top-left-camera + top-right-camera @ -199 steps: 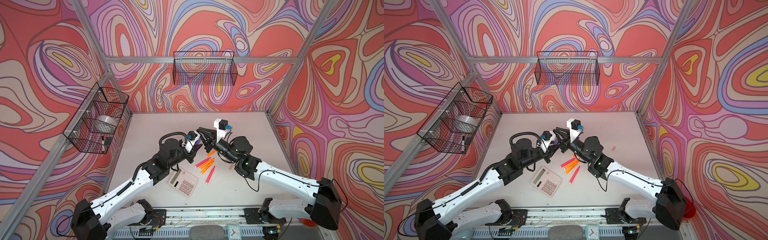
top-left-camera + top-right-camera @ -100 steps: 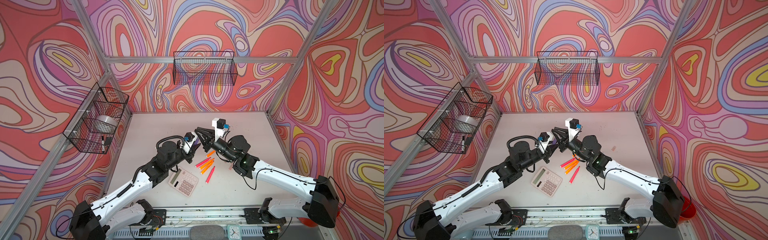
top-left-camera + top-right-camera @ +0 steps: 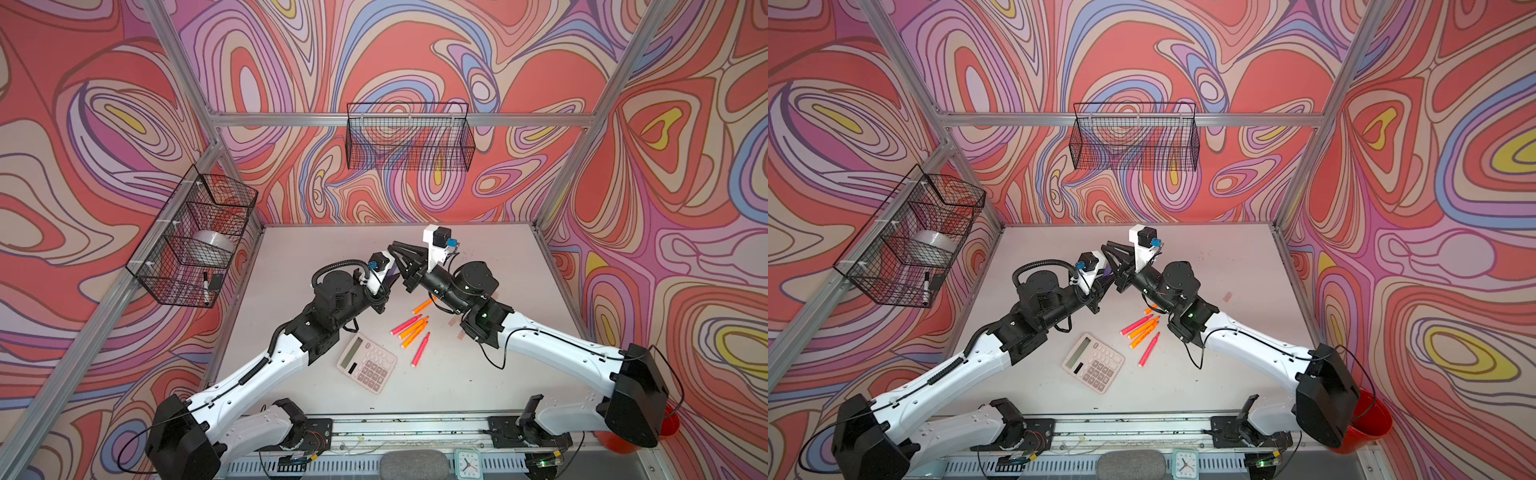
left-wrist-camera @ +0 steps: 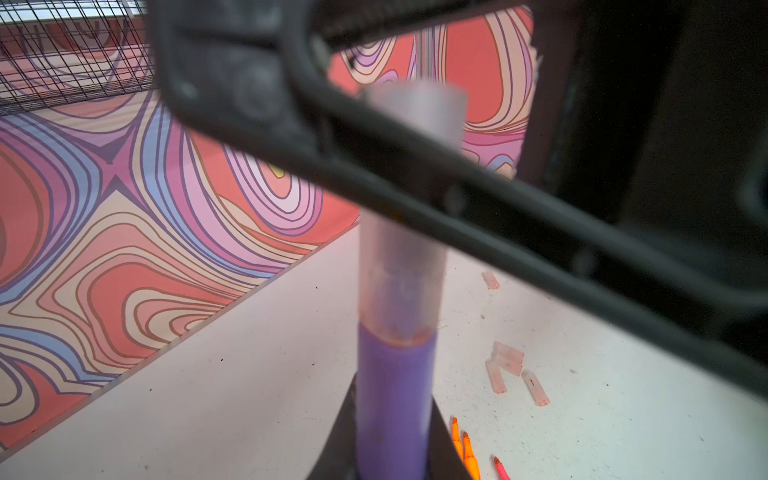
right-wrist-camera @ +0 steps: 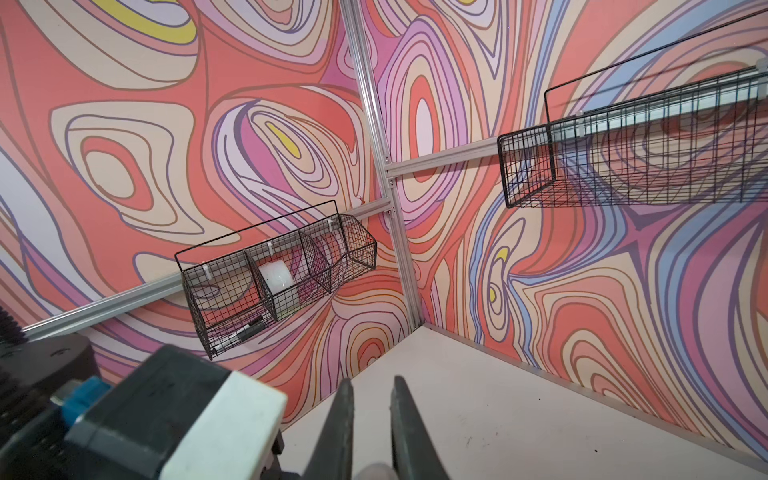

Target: Insert the pens into the pen caps

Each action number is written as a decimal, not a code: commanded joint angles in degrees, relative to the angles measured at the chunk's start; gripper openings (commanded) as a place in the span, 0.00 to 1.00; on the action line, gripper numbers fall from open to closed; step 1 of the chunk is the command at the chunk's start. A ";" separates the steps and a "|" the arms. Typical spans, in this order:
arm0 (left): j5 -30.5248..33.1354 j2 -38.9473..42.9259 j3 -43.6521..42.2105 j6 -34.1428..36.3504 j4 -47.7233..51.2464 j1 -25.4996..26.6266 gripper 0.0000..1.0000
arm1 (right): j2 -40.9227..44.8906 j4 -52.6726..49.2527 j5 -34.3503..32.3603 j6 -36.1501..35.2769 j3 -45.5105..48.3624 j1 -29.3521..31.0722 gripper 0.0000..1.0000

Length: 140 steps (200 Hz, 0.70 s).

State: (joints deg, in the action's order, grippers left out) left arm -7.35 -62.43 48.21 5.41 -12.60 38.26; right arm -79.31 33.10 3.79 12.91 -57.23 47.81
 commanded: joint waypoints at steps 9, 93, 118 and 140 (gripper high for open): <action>8.05 5.35 13.45 -5.36 -35.83 -2.92 0.00 | -8.73 -28.84 6.31 -1.61 7.24 2.09 0.00; 9.19 5.71 13.86 -4.99 -36.33 -3.06 0.00 | -12.41 -31.74 15.19 -5.09 9.72 1.92 0.00; 9.34 4.76 13.69 -5.13 -37.47 -3.15 0.00 | -10.57 -28.73 20.85 -4.75 11.38 2.00 0.00; 10.56 4.26 12.72 -4.96 -40.62 -3.16 0.00 | -10.00 -29.55 22.96 -4.68 11.73 2.45 0.00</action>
State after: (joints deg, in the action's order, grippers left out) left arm -4.25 -62.46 49.80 4.97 1.17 37.19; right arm -83.88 35.46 11.14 11.20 -54.96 46.68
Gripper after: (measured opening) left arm 0.175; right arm 0.144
